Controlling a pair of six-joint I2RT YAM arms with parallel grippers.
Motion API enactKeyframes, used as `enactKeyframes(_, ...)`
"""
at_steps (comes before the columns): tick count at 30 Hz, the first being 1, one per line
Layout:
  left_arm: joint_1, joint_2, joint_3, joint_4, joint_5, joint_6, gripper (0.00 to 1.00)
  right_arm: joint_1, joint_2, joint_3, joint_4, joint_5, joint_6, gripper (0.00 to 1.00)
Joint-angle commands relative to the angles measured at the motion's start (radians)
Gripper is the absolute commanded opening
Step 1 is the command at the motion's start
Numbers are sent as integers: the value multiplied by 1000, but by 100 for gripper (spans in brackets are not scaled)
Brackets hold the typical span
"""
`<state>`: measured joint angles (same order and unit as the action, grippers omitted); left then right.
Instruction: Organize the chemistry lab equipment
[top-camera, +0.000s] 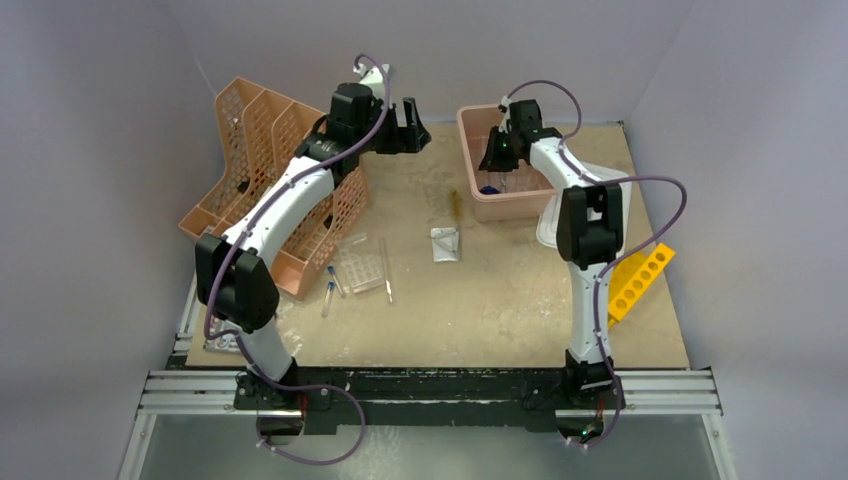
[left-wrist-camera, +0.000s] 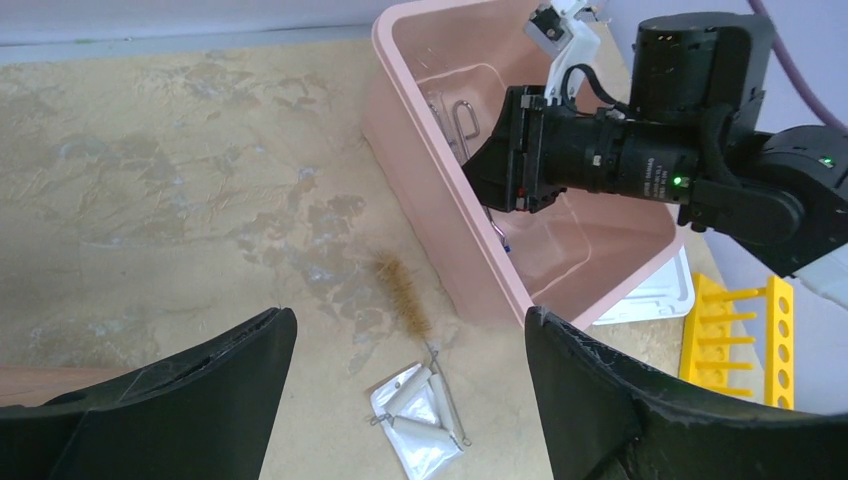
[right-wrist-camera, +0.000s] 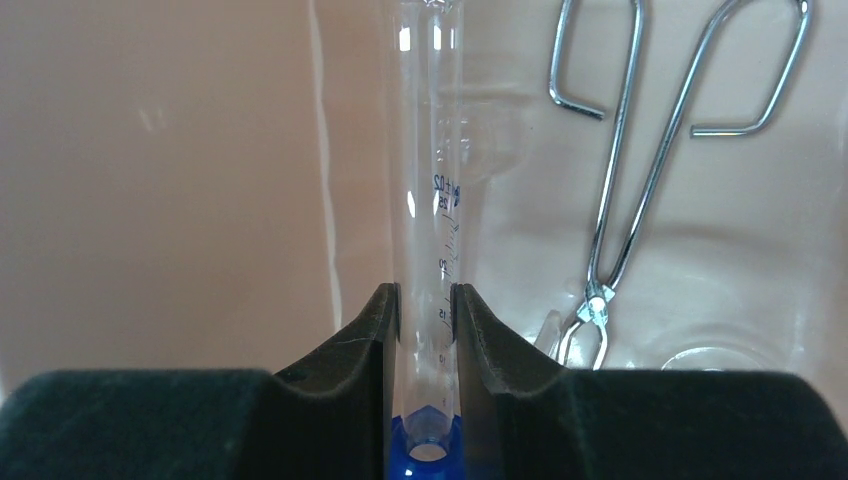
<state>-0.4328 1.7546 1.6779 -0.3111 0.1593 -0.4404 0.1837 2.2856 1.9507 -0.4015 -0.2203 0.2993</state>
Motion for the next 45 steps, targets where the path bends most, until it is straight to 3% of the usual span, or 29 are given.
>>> enactKeyframes(1, 3, -1, 58, 54, -10, -23, 84, -2, 6, 67, -51, 65, -5, 9)
enactKeyframes(5, 3, -2, 59, 48, -22, -21, 84, 0, 8, 57, -46, 44, -16, 16)
enactKeyframes(14, 3, -14, 62, 12, -80, -10, 84, 0, -30, 74, -53, 27, -18, 48)
enactKeyframes(16, 3, -21, 64, 3, -92, -5, 84, -1, -46, 81, -53, 37, -9, 52)
enactKeyframes(26, 3, -86, 63, -69, -155, 5, 85, 0, -167, 113, -38, 41, 13, 54)
enactKeyframes(29, 4, -106, 71, -127, -198, -6, 87, 3, -203, 128, -102, 100, 37, 55)
enactKeyframes(32, 3, -148, 39, -138, -208, -17, 88, 11, -285, 66, -94, 107, 43, 55)
enactKeyframes(40, 3, -338, -132, -38, -208, -20, 88, 209, -470, -100, -73, 268, 9, 52)
enactKeyframes(42, 3, -380, -160, -33, -227, -20, 88, 270, -511, -167, -41, 296, 1, 48)
enactKeyframes(45, 3, -447, -216, -22, -310, -31, 87, 339, -536, -244, -30, 321, 4, 32)
